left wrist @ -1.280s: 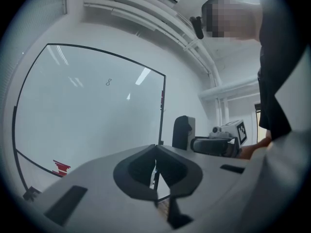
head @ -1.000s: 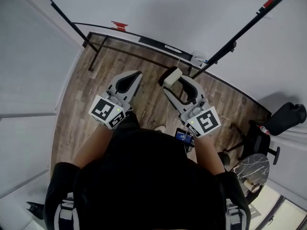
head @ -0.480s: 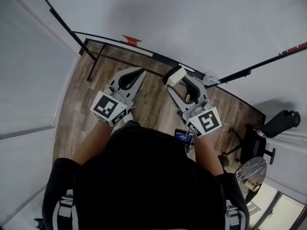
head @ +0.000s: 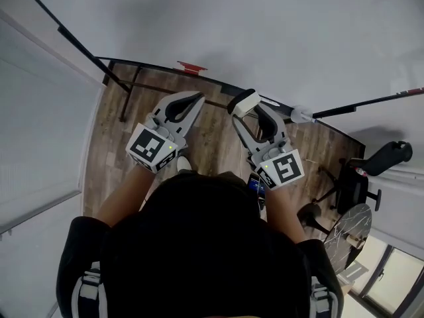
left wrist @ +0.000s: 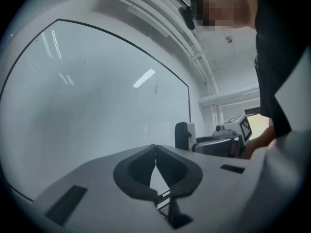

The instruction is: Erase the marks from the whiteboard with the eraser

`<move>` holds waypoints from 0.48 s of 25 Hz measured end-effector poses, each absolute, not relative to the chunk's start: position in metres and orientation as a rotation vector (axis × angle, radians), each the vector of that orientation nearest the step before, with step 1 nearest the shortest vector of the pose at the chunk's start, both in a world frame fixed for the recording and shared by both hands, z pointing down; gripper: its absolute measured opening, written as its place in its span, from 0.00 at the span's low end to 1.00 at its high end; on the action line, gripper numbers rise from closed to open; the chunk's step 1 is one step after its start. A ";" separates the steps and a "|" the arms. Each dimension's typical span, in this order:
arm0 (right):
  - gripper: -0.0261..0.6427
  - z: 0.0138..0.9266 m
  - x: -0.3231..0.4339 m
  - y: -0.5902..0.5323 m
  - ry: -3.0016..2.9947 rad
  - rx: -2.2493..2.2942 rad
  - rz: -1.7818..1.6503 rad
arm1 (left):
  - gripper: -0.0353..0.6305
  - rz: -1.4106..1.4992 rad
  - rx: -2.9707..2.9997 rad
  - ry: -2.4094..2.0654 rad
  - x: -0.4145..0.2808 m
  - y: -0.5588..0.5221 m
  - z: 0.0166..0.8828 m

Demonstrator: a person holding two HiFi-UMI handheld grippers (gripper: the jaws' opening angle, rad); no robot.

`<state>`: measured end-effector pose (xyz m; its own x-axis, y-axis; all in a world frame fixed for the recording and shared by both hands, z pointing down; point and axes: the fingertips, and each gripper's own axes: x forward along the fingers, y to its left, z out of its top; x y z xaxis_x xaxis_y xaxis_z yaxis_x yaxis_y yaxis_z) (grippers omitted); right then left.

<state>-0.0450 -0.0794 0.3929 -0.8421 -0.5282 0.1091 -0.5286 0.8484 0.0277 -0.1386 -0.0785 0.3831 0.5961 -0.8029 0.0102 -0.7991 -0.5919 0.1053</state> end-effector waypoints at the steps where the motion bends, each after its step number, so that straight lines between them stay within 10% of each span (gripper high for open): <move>1: 0.37 0.395 -0.046 -0.083 -2.902 0.841 0.009 | 0.06 -0.060 2.719 -1.359 -0.141 -0.083 0.384; 12: 0.37 0.387 -0.030 -0.133 -2.846 0.834 -0.147 | 0.06 -0.045 2.750 -1.335 -0.115 -0.136 0.373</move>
